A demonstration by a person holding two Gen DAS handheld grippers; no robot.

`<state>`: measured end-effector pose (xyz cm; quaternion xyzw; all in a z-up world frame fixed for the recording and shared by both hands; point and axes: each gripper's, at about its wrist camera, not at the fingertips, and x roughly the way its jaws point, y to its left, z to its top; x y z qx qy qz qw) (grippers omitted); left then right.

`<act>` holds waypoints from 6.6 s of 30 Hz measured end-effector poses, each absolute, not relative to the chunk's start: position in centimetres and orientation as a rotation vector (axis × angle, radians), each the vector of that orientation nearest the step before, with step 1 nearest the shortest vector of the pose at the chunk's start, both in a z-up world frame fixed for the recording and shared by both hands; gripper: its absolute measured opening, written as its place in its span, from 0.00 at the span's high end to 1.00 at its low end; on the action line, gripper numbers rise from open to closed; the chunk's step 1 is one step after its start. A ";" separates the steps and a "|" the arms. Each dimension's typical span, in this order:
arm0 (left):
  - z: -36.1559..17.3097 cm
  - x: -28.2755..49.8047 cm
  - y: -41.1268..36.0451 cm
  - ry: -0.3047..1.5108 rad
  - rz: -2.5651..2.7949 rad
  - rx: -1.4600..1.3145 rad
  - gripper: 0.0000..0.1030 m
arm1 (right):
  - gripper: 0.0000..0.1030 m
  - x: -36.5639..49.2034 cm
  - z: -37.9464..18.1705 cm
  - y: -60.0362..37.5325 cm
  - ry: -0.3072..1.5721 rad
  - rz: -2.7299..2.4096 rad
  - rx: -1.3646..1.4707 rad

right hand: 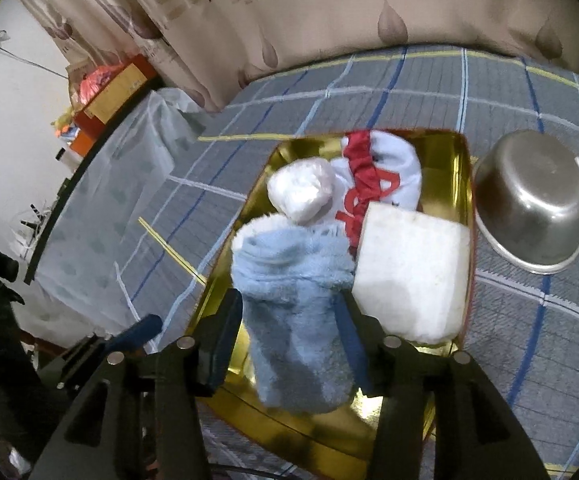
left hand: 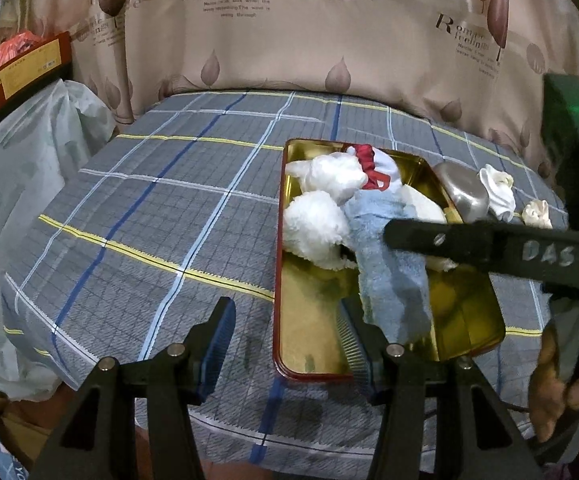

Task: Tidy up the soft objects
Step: 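Lower the blue towel into the gold tin with the right gripper and release, then withdraw both grippers from the tin toward the remaining white socks, then grasp the white sock beside the steel bowl with the left gripper, then carry the white sock into the tin with the left gripper while the right grasps the fluffy ball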

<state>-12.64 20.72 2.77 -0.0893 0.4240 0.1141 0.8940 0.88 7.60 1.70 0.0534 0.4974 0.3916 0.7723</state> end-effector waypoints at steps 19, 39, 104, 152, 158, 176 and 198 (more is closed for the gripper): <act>2.1 -12.4 19.8 0.915 0.253 -0.130 0.48 | 0.43 -1.9 2.5 -9.9 0.816 0.441 0.083; 2.4 -11.8 17.1 0.933 0.270 -0.018 0.48 | 0.12 -2.1 1.9 -22.7 0.632 0.027 0.053; 1.1 17.6 -1.6 1.297 -0.231 -0.387 0.48 | 0.05 -0.1 -0.3 -24.7 0.692 0.270 0.197; 7.3 2.4 7.2 0.942 -0.153 -0.410 0.84 | 0.46 14.1 1.4 -13.9 0.906 0.556 0.106; 8.3 0.5 9.3 0.911 -0.111 -0.380 0.84 | 0.46 17.0 -0.6 -12.5 0.963 0.504 0.082; 9.2 -3.3 15.0 0.899 -0.012 -0.430 0.83 | 0.86 13.6 0.5 -14.0 0.889 0.527 0.126; 7.0 2.6 16.1 0.981 -0.002 -0.341 0.82 | 0.86 3.8 -1.4 -16.4 0.826 0.492 0.119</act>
